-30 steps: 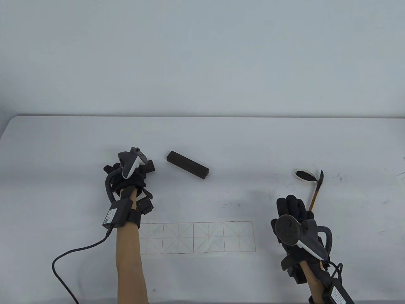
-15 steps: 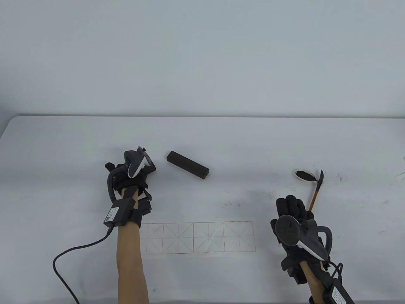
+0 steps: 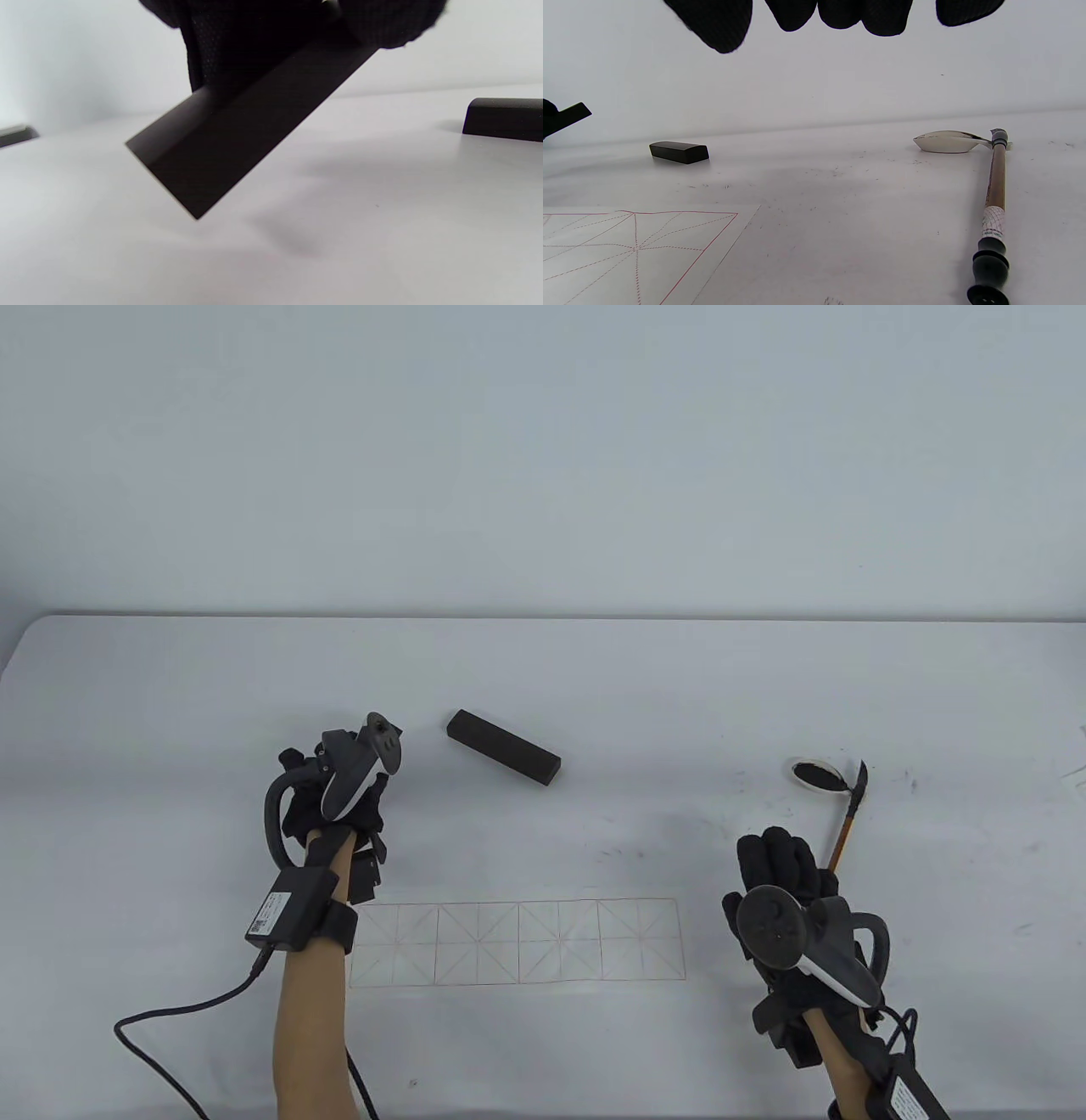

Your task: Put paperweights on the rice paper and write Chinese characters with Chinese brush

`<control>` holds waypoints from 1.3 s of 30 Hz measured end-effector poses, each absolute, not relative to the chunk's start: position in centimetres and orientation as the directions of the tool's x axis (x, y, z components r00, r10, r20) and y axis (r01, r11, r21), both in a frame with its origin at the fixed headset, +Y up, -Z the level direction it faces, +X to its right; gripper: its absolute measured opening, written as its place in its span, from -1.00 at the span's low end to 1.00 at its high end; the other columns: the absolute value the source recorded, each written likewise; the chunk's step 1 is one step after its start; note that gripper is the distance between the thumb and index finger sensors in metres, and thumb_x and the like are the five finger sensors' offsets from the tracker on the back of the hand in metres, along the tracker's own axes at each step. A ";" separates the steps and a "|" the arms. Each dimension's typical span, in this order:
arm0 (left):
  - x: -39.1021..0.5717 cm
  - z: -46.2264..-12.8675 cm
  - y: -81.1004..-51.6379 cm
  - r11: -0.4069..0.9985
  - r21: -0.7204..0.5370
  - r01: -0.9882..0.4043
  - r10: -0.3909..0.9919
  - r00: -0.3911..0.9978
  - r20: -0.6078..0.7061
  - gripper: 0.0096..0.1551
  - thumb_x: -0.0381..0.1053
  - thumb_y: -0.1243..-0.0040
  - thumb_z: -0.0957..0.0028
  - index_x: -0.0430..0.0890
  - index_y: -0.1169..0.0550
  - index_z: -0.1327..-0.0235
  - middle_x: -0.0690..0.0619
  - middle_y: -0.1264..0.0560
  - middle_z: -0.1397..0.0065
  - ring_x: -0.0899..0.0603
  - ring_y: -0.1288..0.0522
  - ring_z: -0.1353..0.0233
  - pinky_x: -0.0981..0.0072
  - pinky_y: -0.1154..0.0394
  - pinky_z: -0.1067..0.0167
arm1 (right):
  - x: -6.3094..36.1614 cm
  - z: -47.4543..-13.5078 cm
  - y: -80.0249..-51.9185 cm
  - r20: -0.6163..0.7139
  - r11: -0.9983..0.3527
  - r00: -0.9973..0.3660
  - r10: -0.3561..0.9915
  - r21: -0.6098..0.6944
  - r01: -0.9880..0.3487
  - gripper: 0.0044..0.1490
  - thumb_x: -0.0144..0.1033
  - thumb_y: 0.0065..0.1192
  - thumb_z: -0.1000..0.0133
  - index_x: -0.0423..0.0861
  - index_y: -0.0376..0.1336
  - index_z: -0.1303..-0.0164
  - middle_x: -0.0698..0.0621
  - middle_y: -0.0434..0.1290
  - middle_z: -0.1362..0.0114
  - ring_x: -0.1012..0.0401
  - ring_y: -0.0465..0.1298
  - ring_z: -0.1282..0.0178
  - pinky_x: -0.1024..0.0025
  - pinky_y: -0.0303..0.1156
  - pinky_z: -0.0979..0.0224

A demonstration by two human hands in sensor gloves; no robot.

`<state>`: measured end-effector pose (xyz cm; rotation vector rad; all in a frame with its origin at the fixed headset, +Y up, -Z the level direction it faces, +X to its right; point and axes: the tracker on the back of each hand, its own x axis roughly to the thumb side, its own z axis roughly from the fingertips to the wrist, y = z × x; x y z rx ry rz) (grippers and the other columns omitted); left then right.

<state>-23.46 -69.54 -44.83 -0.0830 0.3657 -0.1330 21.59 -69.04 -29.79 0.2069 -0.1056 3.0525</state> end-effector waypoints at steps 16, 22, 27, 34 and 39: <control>-24.2 -35.6 -67.5 0.982 -0.070 0.176 -0.190 0.897 -0.399 -0.10 0.42 -0.02 0.06 -0.06 -0.43 -0.46 0.01 -0.56 -0.32 -0.05 -0.70 -0.10 0.04 -0.40 -0.50 | 21.3 -29.3 -68.9 0.158 -0.992 -0.984 0.086 -0.078 -0.099 -0.13 -0.18 0.04 -0.25 -0.28 -0.14 -0.65 -0.40 -0.16 -0.69 -0.30 -0.03 -0.66 -0.42 0.05 -0.47; -24.2 -34.1 -68.9 0.985 -0.118 0.128 -0.168 0.880 -0.444 -0.10 0.43 -0.02 0.06 -0.07 -0.45 -0.45 0.01 -0.57 -0.30 -0.04 -0.72 -0.07 0.06 -0.42 -0.48 | 21.2 -29.1 -68.7 0.167 -0.991 -0.982 0.092 -0.085 -0.107 -0.13 -0.18 0.04 -0.25 -0.28 -0.14 -0.65 -0.40 -0.16 -0.68 -0.30 -0.03 -0.66 -0.42 0.05 -0.47; -24.0 -33.3 -70.5 0.974 -0.188 0.123 -0.198 0.867 -0.458 -0.10 0.43 -0.02 0.05 -0.07 -0.46 -0.45 0.01 -0.58 -0.30 -0.03 -0.72 -0.07 0.07 -0.42 -0.47 | 21.2 -29.1 -68.6 0.169 -0.990 -0.981 0.095 -0.084 -0.110 -0.13 -0.18 0.04 -0.26 -0.28 -0.14 -0.65 -0.40 -0.16 -0.68 -0.30 -0.03 -0.66 -0.42 0.05 -0.47; -24.1 -32.6 -72.4 0.957 -0.278 0.086 -0.213 0.857 -0.469 -0.10 0.43 -0.01 0.05 -0.08 -0.46 -0.44 0.01 -0.58 -0.29 -0.02 -0.73 -0.06 0.09 -0.43 -0.46 | 21.1 -29.0 -68.6 0.168 -0.991 -0.981 0.094 -0.075 -0.108 -0.13 -0.18 0.03 -0.26 -0.28 -0.14 -0.65 -0.40 -0.16 -0.68 -0.31 -0.03 -0.66 -0.42 0.05 -0.48; -24.2 -32.4 -73.3 0.943 -0.322 0.083 -0.232 0.858 -0.458 -0.11 0.43 -0.01 0.05 -0.07 -0.46 -0.44 0.01 -0.58 -0.28 -0.02 -0.73 -0.05 0.10 -0.44 -0.45 | 21.1 -29.0 -68.5 0.166 -0.992 -0.982 0.092 -0.068 -0.104 -0.13 -0.18 0.03 -0.26 -0.29 -0.14 -0.65 -0.40 -0.16 -0.68 -0.31 -0.03 -0.65 -0.42 0.05 -0.48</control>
